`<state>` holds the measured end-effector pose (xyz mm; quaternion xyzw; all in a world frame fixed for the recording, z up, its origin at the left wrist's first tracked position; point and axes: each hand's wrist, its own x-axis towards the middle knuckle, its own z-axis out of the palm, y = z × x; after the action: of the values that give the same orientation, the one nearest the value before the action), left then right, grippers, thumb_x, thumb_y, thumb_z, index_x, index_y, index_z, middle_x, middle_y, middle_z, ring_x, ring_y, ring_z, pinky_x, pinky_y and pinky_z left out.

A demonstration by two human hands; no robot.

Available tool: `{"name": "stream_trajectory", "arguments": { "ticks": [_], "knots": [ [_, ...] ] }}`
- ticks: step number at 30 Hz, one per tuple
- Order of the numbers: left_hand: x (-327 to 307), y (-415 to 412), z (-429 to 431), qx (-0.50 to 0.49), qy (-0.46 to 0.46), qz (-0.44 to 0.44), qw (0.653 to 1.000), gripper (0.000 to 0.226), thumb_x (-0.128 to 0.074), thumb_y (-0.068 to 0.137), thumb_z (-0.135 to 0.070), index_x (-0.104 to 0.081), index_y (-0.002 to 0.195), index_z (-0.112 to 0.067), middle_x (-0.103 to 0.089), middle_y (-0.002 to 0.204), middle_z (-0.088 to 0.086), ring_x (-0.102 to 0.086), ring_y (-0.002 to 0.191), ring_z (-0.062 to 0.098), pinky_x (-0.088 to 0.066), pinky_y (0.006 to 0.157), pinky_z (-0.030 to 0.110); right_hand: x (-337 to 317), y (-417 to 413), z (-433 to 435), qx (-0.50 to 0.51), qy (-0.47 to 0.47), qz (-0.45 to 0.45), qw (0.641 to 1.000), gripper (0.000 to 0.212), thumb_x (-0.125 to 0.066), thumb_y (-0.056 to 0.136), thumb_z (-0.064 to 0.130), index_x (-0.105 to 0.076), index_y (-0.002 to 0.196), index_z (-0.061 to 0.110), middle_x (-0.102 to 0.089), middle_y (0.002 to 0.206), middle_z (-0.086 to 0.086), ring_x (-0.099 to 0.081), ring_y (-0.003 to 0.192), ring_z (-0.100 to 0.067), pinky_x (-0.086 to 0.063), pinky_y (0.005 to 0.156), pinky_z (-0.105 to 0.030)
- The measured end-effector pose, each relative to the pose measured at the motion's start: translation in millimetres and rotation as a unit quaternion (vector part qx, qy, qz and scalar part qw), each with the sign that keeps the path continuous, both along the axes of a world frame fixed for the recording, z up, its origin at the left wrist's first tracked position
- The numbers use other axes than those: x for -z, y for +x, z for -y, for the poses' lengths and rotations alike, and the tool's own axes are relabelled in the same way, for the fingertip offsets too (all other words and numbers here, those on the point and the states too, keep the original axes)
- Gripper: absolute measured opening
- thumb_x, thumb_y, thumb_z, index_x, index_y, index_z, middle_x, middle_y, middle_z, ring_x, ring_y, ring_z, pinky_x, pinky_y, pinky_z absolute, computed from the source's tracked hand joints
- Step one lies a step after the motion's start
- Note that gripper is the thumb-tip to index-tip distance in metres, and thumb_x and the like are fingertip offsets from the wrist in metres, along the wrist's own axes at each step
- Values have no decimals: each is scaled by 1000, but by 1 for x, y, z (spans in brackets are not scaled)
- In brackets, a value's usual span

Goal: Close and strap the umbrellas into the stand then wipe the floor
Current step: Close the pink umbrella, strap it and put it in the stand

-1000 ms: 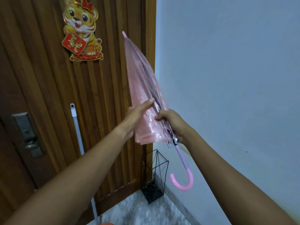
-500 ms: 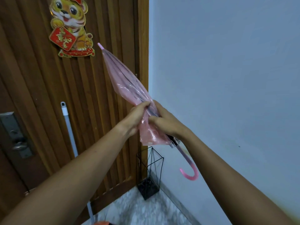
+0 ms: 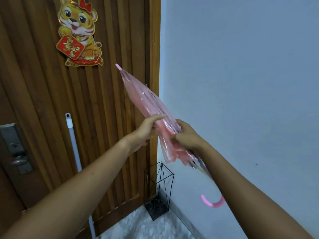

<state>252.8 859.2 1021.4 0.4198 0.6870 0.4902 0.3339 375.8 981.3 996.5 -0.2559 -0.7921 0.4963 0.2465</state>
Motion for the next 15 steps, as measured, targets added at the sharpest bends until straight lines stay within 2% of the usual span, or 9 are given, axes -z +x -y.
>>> {"name": "stream_trajectory", "arguments": {
  "ticks": [1, 2, 4, 6, 9, 12, 15],
  "knots": [
    [7, -6, 0, -40, 18, -101, 994, 84, -51, 78, -73, -44, 147, -26, -42, 151, -3, -44, 129, 21, -31, 108, 46, -3, 4, -3, -10, -4, 1, 1000, 50, -56, 79, -8, -60, 123, 16, -70, 112, -9, -70, 97, -25, -61, 76, -37],
    [12, -9, 2, -91, 29, -226, 969, 79, -55, 79, -70, -45, 145, -27, -35, 156, -1, -39, 136, 22, -31, 109, 46, -5, 8, -6, -21, -5, 8, 1000, 53, -55, 77, -10, -62, 123, 16, -70, 112, -9, -70, 98, -25, -60, 76, -35],
    [21, -16, 6, -153, 58, -457, 874, 85, -65, 76, -60, -35, 147, -25, -19, 162, 3, -21, 149, 24, -24, 118, 52, -13, 15, -8, -45, 3, 28, 999, 57, -57, 74, -8, -62, 125, 17, -70, 113, -9, -68, 96, -23, -56, 73, -30],
    [29, -24, 7, -152, 78, -595, 785, 97, -71, 68, -48, -27, 148, -15, -13, 163, 11, -11, 153, 28, -17, 121, 56, -22, 19, -9, -76, 17, 50, 996, 60, -59, 74, -6, -61, 127, 21, -69, 113, -7, -67, 94, -21, -54, 71, -28],
    [33, -37, 5, -194, 125, -698, 679, 85, -77, 63, -39, -35, 133, -13, -25, 149, 19, -21, 147, 36, -16, 117, 54, -38, 26, -10, -106, 51, 92, 989, 61, -57, 77, -8, -61, 127, 27, -68, 108, -1, -66, 92, -18, -54, 69, -25],
    [32, -45, 4, -223, 213, -752, 582, 76, -82, 63, -35, -36, 122, -19, -29, 134, 14, -30, 130, 33, -21, 106, 46, -49, 30, -9, -111, 84, 144, 980, 59, -53, 74, -3, -63, 121, 31, -68, 104, -1, -65, 95, -22, -55, 73, -33],
    [34, -42, 2, -198, 282, -777, 526, 80, -85, 55, -25, -38, 120, -23, -31, 128, 12, -32, 120, 31, -25, 98, 43, -60, 34, -1, -131, 104, 181, 969, 51, -49, 68, 9, -65, 112, 30, -70, 101, -3, -66, 89, -22, -54, 70, -30]
  ]
}}
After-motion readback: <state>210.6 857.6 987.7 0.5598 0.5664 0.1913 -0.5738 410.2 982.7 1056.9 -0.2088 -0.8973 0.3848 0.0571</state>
